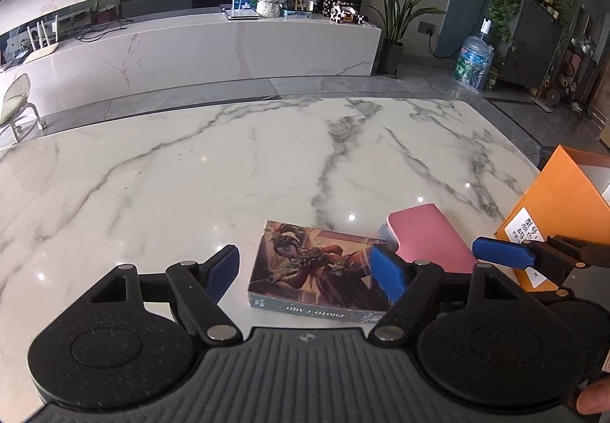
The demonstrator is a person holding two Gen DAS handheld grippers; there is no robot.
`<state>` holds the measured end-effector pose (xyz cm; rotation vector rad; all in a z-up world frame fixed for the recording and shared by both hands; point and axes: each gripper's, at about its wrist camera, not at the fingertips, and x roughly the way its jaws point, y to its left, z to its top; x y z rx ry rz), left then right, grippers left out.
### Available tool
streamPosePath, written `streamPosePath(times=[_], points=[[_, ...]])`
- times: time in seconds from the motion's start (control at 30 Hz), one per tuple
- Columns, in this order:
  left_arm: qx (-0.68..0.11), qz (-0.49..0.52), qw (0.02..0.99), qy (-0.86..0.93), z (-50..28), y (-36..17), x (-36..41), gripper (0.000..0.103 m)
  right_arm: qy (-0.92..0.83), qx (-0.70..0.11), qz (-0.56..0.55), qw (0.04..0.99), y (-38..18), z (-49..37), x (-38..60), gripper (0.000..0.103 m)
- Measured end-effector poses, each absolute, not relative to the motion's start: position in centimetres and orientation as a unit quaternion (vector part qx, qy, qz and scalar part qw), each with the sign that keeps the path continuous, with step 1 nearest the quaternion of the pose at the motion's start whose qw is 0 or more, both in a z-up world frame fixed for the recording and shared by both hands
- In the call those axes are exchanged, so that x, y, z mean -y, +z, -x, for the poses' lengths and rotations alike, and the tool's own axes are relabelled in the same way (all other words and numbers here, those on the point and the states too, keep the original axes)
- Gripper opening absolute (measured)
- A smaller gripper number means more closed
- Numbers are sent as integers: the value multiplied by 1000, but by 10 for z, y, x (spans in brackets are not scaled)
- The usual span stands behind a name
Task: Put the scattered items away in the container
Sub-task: 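Grasp the pink case with the right tool, then grasp the boxed card game with the left tool while the right tool holds the pink case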
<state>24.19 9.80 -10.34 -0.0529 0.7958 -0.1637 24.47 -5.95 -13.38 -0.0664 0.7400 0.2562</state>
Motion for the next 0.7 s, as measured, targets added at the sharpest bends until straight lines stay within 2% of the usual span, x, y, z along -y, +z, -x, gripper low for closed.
streamPosePath(times=[0.1,0.43,0.7], points=[[-392,16,916,-84,-250,-108,-90,90,129,-361,43,923,-137,-243,58,79],[-394,10,916,-72,-270,-116,-80,94,132,-351,61,925,-140,-239,55,82],[-406,28,911,-69,-270,-115,-85,92,130,-347,70,926,-141,-237,53,80]])
